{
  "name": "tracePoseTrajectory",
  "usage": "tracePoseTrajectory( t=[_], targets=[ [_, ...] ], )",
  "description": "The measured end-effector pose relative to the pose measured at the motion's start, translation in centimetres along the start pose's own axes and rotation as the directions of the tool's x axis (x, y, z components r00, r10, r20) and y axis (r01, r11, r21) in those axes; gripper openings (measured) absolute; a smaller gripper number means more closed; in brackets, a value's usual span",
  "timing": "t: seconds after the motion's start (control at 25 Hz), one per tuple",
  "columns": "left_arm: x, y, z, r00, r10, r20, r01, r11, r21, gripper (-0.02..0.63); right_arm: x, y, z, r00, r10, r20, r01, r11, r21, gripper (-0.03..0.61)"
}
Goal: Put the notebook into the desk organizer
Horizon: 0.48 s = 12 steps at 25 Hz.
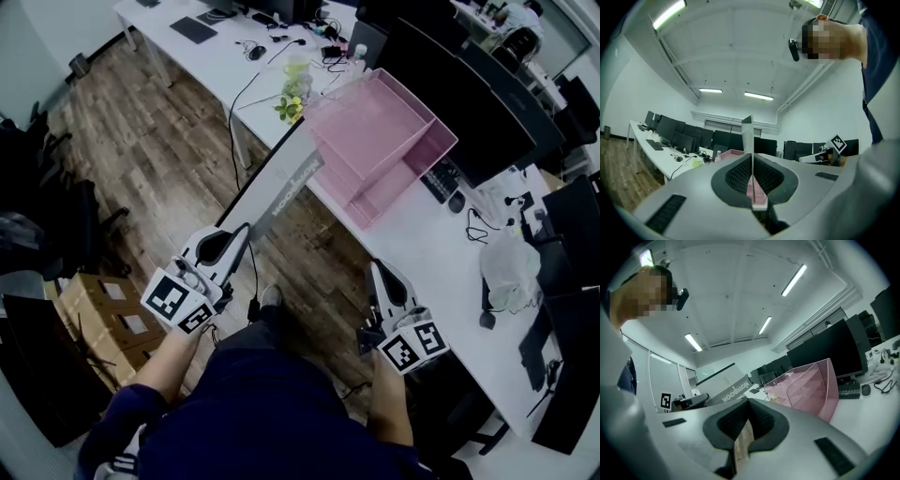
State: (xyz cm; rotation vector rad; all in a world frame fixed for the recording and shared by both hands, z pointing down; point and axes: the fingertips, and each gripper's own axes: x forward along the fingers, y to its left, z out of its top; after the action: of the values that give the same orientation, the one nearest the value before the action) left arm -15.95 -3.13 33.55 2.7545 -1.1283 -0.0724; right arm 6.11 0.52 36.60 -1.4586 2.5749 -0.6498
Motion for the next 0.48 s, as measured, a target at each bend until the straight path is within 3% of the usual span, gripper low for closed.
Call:
tracePoseTrajectory(
  t=[0.48],
  targets=[
    [6.8, 9.2, 1.2, 0.999, -0.045, -0.013, 0.045, 0.999, -0.017, 0.034, 11.2, -2.7, 3.0, 1.0, -0.028, -0.006, 0.028, 1.0, -0.003, 0.005]
  ],
)
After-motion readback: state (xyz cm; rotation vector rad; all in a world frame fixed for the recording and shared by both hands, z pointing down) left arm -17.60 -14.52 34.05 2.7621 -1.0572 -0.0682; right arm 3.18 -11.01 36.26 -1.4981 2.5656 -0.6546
